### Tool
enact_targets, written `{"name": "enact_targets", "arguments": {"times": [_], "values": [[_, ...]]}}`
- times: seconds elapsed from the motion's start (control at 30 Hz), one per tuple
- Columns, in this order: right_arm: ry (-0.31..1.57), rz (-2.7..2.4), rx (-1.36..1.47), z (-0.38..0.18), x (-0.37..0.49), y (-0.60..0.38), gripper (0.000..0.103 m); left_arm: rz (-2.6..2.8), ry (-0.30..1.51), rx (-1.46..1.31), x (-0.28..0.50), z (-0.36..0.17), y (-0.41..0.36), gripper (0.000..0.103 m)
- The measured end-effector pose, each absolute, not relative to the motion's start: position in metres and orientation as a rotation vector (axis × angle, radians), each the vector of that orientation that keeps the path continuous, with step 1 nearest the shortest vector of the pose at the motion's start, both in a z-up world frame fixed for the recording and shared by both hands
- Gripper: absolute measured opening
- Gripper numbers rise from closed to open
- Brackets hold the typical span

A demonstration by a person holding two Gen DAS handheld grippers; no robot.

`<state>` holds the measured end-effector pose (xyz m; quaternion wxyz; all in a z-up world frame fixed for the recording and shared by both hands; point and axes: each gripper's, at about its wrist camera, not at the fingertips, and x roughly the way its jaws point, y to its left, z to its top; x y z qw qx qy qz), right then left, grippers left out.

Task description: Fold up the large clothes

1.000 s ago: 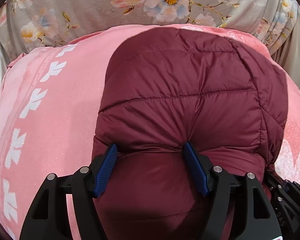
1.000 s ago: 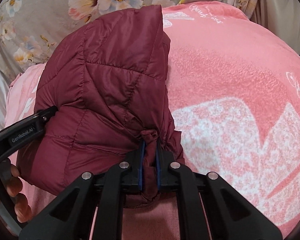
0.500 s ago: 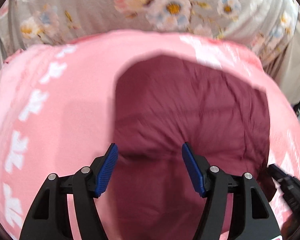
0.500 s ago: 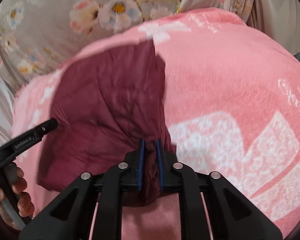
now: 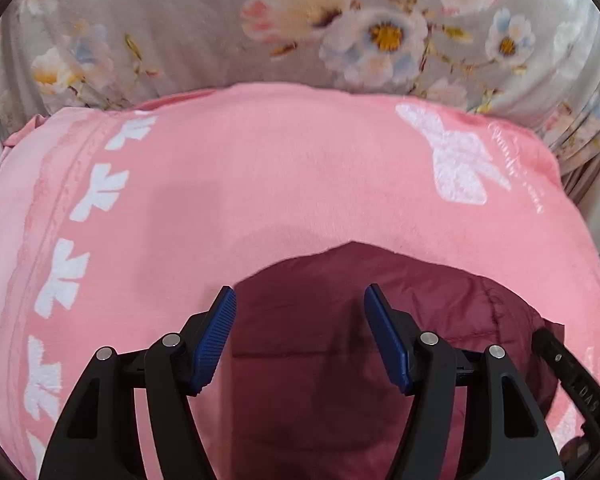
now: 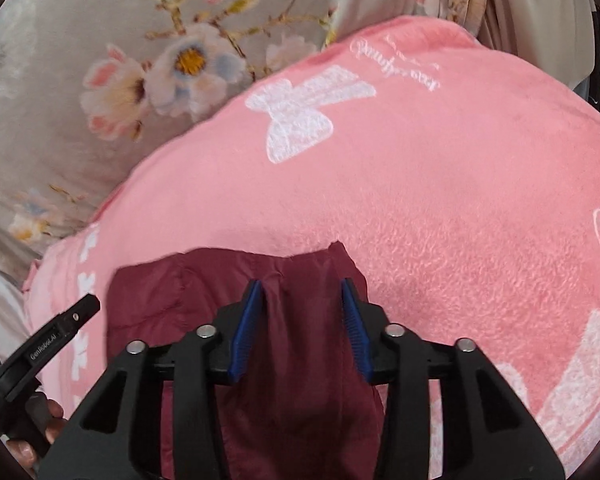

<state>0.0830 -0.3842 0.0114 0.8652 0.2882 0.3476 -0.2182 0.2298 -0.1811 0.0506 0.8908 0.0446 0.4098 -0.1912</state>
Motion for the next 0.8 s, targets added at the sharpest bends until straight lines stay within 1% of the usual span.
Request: {"name": "enact_targets", "arguments": {"times": [0.1,0.2,0.43,0.8], "values": [[0.764,-0.460,0.557,-0.011,0.091,-0.383,0.030,-0.392,0.872,0.119,0.235,0.024,-0.201,0.065],[0.767,-0.450,0.532,-0.025,0.092,-0.384,0.029,-0.373,0.846,0.130,0.235,0.006,-0.209,0.068],[0.724,-0.456,0.485,-0.040,0.094,-0.381,0.028,-0.355,0.801,0.111,0.237,-0.009,-0.215,0.071],[0.690,-0.488,0.449,-0.047,0.097,-0.378,0.028,-0.314,0.745,0.156,0.235,-0.019,-0.225,0.071]]}}
